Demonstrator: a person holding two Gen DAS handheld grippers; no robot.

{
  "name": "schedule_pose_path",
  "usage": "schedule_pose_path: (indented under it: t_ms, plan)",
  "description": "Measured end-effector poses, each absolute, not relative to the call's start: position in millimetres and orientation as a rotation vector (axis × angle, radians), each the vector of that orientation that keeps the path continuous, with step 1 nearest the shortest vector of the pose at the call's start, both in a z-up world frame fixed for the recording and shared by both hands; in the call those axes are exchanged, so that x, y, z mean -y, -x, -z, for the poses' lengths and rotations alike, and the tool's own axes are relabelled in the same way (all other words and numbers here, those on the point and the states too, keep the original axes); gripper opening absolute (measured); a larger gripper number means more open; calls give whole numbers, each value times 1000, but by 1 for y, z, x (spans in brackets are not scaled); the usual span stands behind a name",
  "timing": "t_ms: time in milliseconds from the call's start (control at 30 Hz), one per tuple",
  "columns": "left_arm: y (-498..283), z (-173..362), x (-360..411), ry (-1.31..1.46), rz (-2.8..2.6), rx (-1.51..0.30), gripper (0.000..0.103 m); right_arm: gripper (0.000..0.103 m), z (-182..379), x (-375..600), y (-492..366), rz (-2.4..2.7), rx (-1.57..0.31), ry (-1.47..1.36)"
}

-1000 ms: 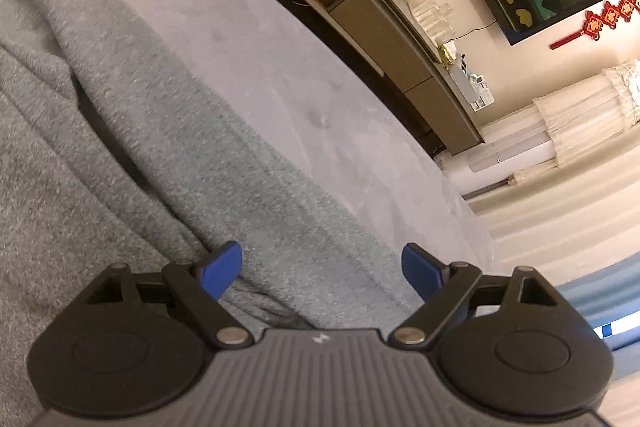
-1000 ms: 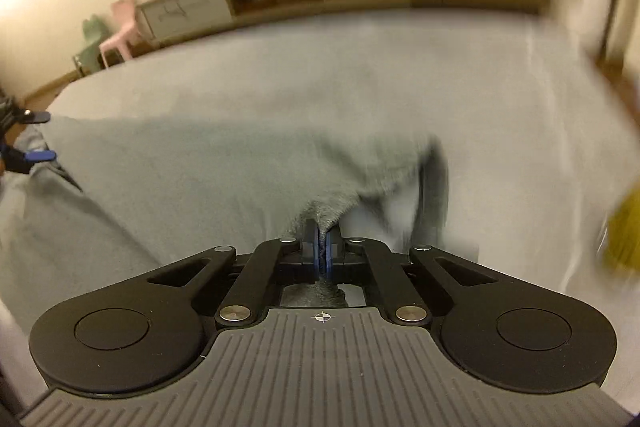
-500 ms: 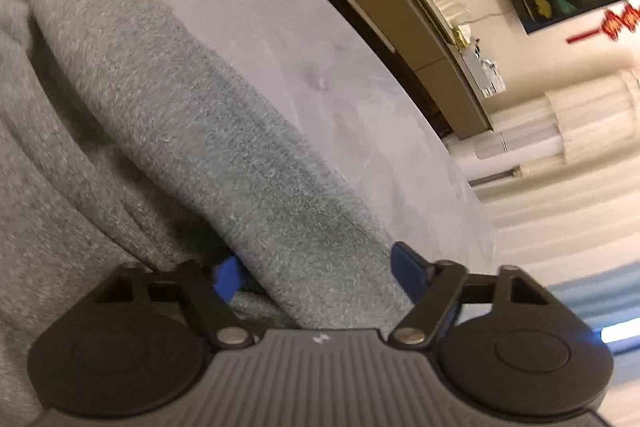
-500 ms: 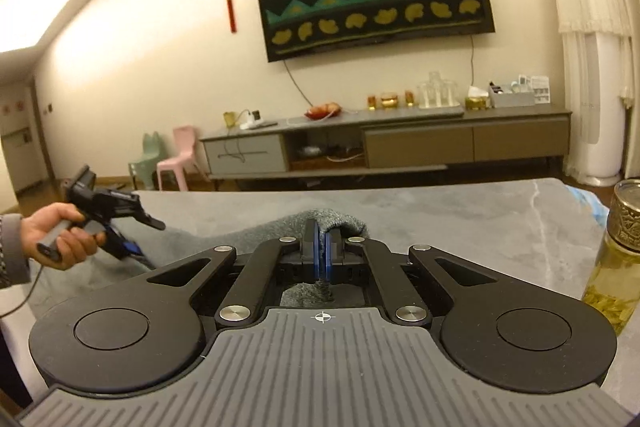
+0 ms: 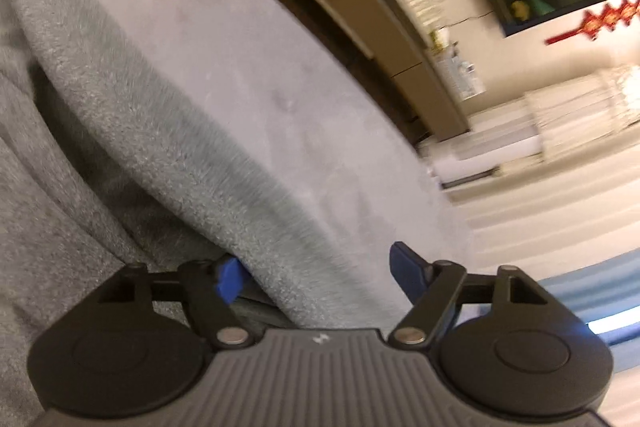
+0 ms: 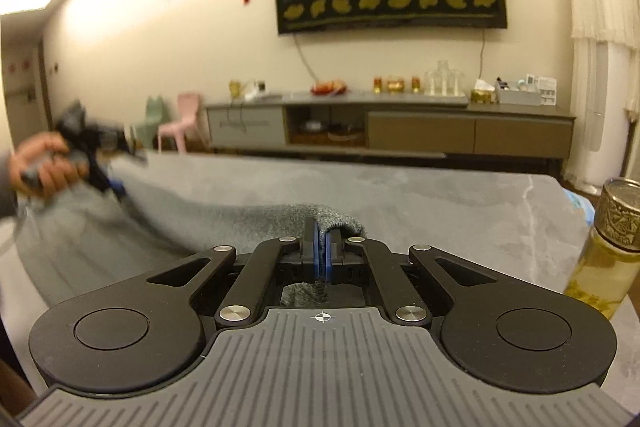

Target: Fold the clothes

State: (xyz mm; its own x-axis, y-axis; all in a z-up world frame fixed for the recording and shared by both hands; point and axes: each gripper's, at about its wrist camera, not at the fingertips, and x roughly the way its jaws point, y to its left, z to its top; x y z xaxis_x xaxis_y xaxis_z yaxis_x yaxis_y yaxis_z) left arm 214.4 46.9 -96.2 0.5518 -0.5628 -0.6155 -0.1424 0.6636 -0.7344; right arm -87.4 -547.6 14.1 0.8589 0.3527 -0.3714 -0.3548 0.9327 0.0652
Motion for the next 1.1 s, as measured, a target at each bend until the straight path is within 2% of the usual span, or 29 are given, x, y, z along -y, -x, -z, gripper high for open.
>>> schedule_pose_path:
  t_ms: [167, 400, 467, 500, 533, 567, 600, 767, 867, 967, 1033, 1100]
  plan:
    - [-246, 115, -25, 806, 248, -1122, 86, 0, -22, 544, 96, -408, -351, 26]
    - [-257, 119, -12, 777, 259, -1141, 86, 0, -21, 547, 92, -372, -332, -17]
    - [-263, 126, -8, 762, 250, -1169, 80, 0, -23, 545, 88, -379, -328, -32]
    - [-267, 126, -8, 755, 249, -1172, 57, 0, -25, 545, 79, -359, -329, -44]
    - [-271, 125, -9, 747, 249, -1169, 19, 0, -28, 545, 71, -342, -327, -55]
    - [-275, 123, -10, 739, 249, -1166, 5, 0, -40, 546, 66, -338, -303, -55]
    - [-279, 113, -12, 736, 251, -1130, 2, 0, -52, 546, 61, -334, -279, -55]
    - [-226, 28, -46, 766, 357, -821, 2, 0, -110, 549, 37, -322, -159, -49]
    - [-162, 16, -59, 700, 426, -770, 4, 0, -128, 545, 79, -420, -124, 106]
    - [-119, 60, -51, 674, 468, -905, 9, 0, -92, 555, 102, -434, -312, 205]
    - [-98, 101, -41, 664, 483, -1034, 9, 0, -48, 566, 104, -431, -520, 219]
    - [-87, 137, -34, 673, 475, -1137, 9, 4, -6, 573, 106, -402, -697, 242]
